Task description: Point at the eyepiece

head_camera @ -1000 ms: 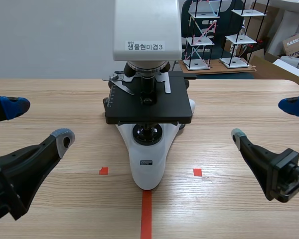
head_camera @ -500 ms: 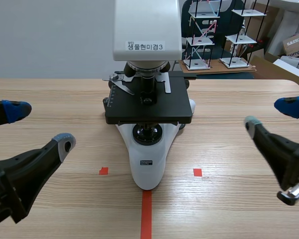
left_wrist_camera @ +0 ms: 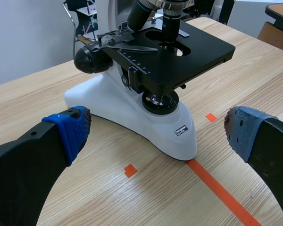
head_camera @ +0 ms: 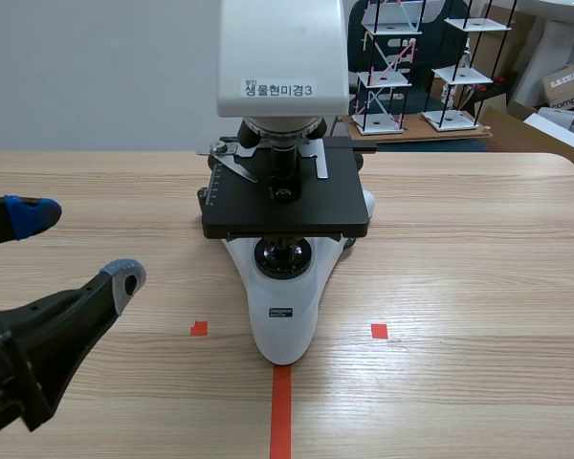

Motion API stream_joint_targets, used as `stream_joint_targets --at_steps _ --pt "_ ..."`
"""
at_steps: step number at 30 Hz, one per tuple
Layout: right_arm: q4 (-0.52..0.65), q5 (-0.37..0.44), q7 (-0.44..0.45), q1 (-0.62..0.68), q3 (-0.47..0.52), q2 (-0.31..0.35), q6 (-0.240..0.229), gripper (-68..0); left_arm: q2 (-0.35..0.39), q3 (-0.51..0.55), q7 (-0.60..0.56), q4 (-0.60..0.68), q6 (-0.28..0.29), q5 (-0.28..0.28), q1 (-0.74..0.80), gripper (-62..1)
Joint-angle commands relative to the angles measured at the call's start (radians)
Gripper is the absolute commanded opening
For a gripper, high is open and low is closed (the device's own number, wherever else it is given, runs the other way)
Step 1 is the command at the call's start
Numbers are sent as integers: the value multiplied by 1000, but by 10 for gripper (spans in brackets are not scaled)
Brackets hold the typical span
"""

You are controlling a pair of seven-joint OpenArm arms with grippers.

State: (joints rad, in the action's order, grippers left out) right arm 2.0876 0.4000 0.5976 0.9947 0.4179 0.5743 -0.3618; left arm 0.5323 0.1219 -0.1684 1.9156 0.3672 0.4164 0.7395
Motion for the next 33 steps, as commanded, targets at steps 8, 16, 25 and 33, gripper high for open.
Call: stream_joint_targets --at_steps 8,16,25,33 --pt "10 241 -220 -173 76 191 3 -674 0 3 -17 11 -5 7 5 -13" --pt "10 402 -434 -434 76 343 33 -674 0 3 -17 11 -5 7 5 -13" --pt "-73 481 -462 -641 -11 514 95 -674 0 3 -17 11 -5 7 5 -13" --pt "-174 625 -480 -898 -184 613 108 -674 0 3 -17 11 -5 7 5 -13"
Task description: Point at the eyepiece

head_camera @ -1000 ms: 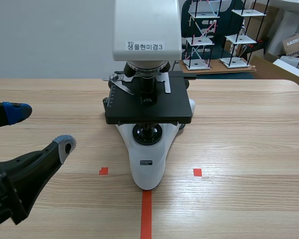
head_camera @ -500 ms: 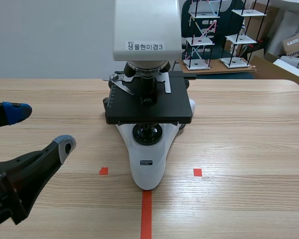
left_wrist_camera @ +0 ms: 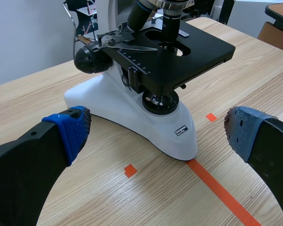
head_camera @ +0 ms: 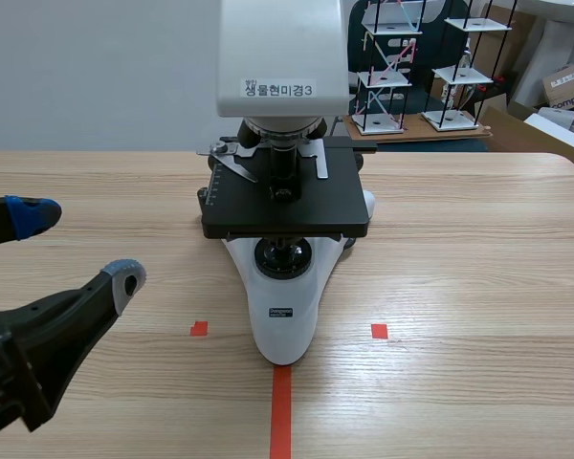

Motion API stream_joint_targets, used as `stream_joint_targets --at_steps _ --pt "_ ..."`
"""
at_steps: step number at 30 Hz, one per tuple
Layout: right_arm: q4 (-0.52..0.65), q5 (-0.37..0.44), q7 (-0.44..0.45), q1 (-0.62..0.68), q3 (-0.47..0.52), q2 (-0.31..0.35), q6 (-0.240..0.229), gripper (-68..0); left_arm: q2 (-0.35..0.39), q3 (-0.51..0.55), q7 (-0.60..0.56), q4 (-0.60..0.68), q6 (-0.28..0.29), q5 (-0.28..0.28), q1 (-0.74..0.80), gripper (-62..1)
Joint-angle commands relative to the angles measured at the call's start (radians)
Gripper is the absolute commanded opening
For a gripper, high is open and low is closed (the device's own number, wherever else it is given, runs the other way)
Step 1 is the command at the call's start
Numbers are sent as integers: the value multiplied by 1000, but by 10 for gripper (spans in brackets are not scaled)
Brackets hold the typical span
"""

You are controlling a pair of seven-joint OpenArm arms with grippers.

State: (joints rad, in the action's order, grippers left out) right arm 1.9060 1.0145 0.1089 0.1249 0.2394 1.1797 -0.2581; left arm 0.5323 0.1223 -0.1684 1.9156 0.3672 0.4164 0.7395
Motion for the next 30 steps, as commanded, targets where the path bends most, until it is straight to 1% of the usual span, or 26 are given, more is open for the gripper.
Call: stream_joint_targets --at_steps 1,7,9,11,15,22,25,28,30 --pt "-2 12 4 -61 -34 11 5 -674 0 2 -17 11 -5 7 5 -13" --pt "-75 11 -18 -279 -261 3 10 -674 0 2 -17 11 -5 7 5 -13" --pt "-108 11 -18 -360 -343 -12 24 -674 0 2 -17 11 -5 7 5 -13" --pt "-148 11 -19 -441 -423 -34 27 -674 0 2 -17 11 -5 7 5 -13" --pt "-239 11 -28 -598 -586 -94 27 -674 0 2 -17 11 -5 7 5 -13" --pt "-411 3 -51 -858 -849 -240 25 -674 0 2 -17 11 -5 7 5 -13" --pt "-466 3 -71 -939 -926 -296 3 -674 0 2 -17 11 -5 7 5 -13" --pt "-501 3 -98 -987 -976 -336 3 -674 0 2 -17 11 -5 7 5 -13" --pt "-511 4 -118 -993 -987 -355 3 -674 0 2 -17 11 -5 7 5 -13"
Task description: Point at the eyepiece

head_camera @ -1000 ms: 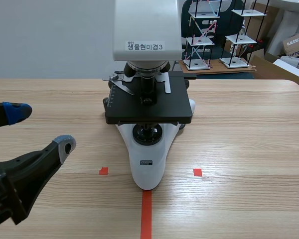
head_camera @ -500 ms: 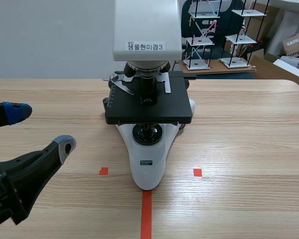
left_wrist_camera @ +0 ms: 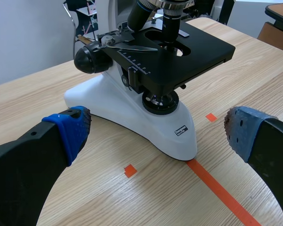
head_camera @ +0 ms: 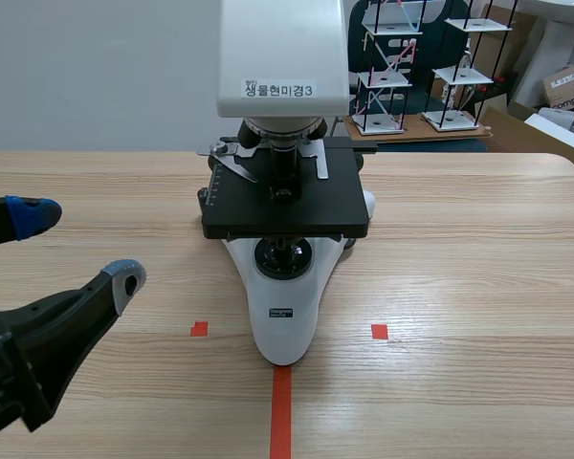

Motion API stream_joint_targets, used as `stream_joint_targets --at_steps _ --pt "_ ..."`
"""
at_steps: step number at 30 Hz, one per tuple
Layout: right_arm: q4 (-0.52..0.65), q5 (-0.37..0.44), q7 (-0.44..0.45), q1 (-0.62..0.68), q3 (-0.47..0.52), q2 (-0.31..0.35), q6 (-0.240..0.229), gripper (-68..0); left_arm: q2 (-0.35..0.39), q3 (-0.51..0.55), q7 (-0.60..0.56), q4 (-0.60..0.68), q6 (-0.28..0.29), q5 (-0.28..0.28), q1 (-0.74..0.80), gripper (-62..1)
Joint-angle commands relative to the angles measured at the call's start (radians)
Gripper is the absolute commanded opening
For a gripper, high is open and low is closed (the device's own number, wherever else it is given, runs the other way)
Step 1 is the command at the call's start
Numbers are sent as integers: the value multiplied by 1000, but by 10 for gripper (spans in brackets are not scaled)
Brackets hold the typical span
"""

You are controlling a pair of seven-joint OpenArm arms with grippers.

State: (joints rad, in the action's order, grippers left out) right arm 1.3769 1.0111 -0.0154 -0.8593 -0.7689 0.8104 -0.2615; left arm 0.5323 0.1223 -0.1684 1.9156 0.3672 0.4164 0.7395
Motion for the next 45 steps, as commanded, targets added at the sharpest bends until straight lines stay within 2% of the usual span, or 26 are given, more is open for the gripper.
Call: stream_joint_targets --at_steps 1,3,6,8,11,15,45 --pt "16 7 -6 -8 21 6 3 -674 0 2 -16 11 -5 7 5 -13" --pt "11 7 -38 -8 15 -10 2 -674 0 2 -14 11 -5 7 5 -13" --pt "11 7 -59 -8 3 -26 -44 -674 0 2 -14 11 -5 7 5 -13" --pt "11 8 -90 -8 1 -36 -50 -674 0 2 -14 11 -5 7 5 -13" --pt "9 15 -95 -8 -7 -40 -50 -674 0 2 -14 11 -5 7 5 -13" --pt "9 15 -103 -7 -11 -40 -96 -674 0 2 -14 11 -5 7 5 -13" --pt "9 14 -87 -5 -11 -40 -95 -674 0 2 -14 11 -5 7 5 -13"
